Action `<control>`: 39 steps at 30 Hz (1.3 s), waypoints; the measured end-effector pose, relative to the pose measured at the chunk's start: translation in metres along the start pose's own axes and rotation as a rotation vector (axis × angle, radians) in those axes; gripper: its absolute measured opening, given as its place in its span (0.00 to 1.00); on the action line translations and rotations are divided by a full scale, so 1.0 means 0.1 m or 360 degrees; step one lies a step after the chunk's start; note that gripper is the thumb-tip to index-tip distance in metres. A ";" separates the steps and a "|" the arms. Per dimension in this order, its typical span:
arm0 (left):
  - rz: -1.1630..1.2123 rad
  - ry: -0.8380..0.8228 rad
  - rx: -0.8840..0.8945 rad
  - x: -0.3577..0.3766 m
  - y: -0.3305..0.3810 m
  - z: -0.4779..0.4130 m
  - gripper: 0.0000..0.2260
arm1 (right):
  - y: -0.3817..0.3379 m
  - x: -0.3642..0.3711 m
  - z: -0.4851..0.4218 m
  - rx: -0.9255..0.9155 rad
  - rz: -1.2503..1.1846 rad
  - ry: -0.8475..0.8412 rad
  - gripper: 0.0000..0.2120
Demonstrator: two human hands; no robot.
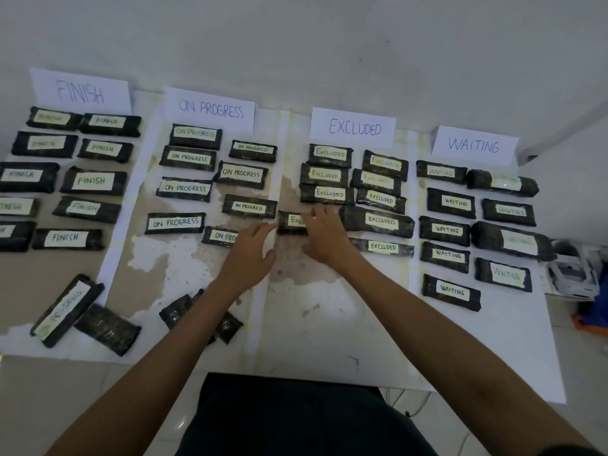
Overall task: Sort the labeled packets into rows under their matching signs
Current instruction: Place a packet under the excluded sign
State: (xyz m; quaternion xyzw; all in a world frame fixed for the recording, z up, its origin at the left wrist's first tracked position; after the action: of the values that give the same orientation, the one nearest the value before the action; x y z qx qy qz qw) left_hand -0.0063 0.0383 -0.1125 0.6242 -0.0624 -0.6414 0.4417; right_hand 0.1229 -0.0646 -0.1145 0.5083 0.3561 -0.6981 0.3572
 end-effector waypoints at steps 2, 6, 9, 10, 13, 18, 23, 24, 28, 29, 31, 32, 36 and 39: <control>0.0000 0.0024 0.0007 -0.11 -0.11 0.13 0.22 | -0.29 0.02 0.10 -0.0082 -0.0120 -0.0031 0.25; -0.0105 -0.0005 -0.0071 -0.27 -0.46 0.49 0.22 | -0.95 0.14 0.34 -0.0254 -0.0468 -0.0108 0.26; -0.0146 -0.0076 -0.0151 -0.31 -0.76 0.78 0.22 | -1.42 0.35 0.46 -0.0337 -0.0615 -0.0232 0.25; -0.0159 -0.0094 -0.0179 -0.32 -0.85 0.86 0.22 | -1.56 0.44 0.49 -0.0365 -0.0635 -0.0265 0.26; -0.0222 -0.0195 -0.0264 -0.31 -1.08 1.05 0.23 | -1.86 0.66 0.57 -0.0425 -0.0513 -0.0330 0.32; -0.0249 -0.0326 -0.0209 -0.31 -1.19 1.18 0.26 | -1.95 0.74 0.60 -0.0323 -0.0462 -0.0293 0.28; -0.0033 -0.0207 -0.0167 -0.43 -1.13 1.15 0.26 | -1.60 0.55 0.62 0.0280 -0.1227 -0.0211 0.17; 0.0036 -0.0202 -0.0168 -0.46 -1.10 1.14 0.25 | -1.51 0.50 0.65 0.0386 -0.1404 -0.0228 0.17; 0.0442 -0.0331 -0.0299 -0.51 -1.01 1.12 0.24 | -1.41 0.38 0.81 0.0533 -0.1847 -0.0319 0.19; 0.0528 -0.0341 -0.0346 -0.51 -1.00 1.12 0.23 | -1.41 0.37 0.84 0.0525 -0.1867 -0.0330 0.17; 0.0614 -0.0319 -0.0434 -0.49 -0.98 1.12 0.19 | -1.43 0.37 0.89 0.0514 -0.1892 -0.0327 0.17; 0.0647 -0.0292 -0.0467 -0.49 -0.97 1.12 0.17 | -1.44 0.37 0.90 0.0506 -0.1859 -0.0294 0.19; 0.0734 -0.0207 -0.0569 -0.48 -0.94 1.16 0.14 | -1.52 0.32 0.93 0.0298 -0.1364 -0.0036 0.28; 0.0730 -0.0196 -0.0571 -0.46 -0.84 1.15 0.15 | -1.48 0.27 0.92 0.0197 -0.1077 0.0105 0.27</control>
State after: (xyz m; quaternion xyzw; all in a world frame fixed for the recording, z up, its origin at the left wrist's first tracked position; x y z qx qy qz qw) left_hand -0.1535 0.0649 -0.1070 0.4656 -0.1141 -0.5624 0.6738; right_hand -0.0530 -0.0746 -0.0996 0.4045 0.4728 -0.7804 0.0621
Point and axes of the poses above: each hand's wrist, its own z-axis away from the middle knuckle, its own x-axis out of the palm, y = z × x, the point moved 4 cm from there along -z, towards the middle knuckle, and after that the axes turned 7 degrees about -x, right-handed, at the moved point
